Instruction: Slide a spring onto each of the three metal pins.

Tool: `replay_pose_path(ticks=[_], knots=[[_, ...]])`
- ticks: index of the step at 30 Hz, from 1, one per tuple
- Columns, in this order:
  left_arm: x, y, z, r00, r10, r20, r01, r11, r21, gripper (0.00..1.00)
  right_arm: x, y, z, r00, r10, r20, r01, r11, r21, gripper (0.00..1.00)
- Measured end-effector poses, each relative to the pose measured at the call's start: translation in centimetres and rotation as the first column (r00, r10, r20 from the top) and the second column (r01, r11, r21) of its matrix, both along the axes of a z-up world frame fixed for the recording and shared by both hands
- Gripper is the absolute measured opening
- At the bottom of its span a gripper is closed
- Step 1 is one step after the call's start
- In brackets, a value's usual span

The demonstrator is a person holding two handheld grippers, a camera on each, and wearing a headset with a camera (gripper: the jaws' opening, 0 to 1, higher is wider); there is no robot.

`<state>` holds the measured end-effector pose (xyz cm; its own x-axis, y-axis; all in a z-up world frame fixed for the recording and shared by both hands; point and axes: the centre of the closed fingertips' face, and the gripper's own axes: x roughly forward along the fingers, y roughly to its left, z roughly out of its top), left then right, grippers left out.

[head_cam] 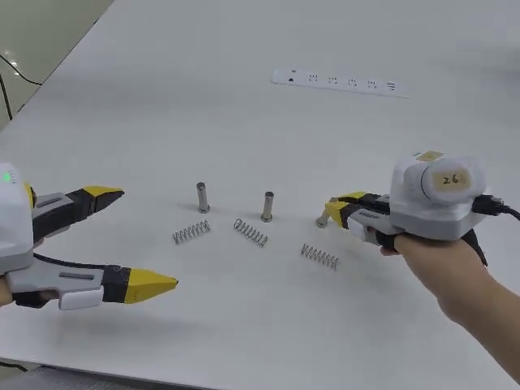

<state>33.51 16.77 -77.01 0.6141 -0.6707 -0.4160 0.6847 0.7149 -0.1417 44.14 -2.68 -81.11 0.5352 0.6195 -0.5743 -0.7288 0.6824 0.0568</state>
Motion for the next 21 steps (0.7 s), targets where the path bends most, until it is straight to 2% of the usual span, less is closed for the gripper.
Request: replay_pose_path(ticks=[8, 18, 21], knots=[[-0.02, 0.04, -0.01, 1.0, -0.001, -0.002, 0.001, 1.0, 0.001, 0.94, -0.1, -0.24, -0.2, 1.0, 0.009, 0.006, -0.009, 0.999, -0.031, 0.05], [0.03, -0.14, -0.01, 1.0, -0.006, 0.0, 0.006, 1.0, -0.001, 0.94, -0.26, -0.64, -0.3, 1.0, 0.009, -0.001, -0.009, 1.0, -0.024, 0.06], [0.01, -0.33, 0.04, 1.0, -0.01, 0.001, 0.01, 1.0, -0.002, 0.94, -0.46, -0.3, -0.27, 1.0, 0.024, -0.008, -0.024, 1.0, -0.007, 0.06]])
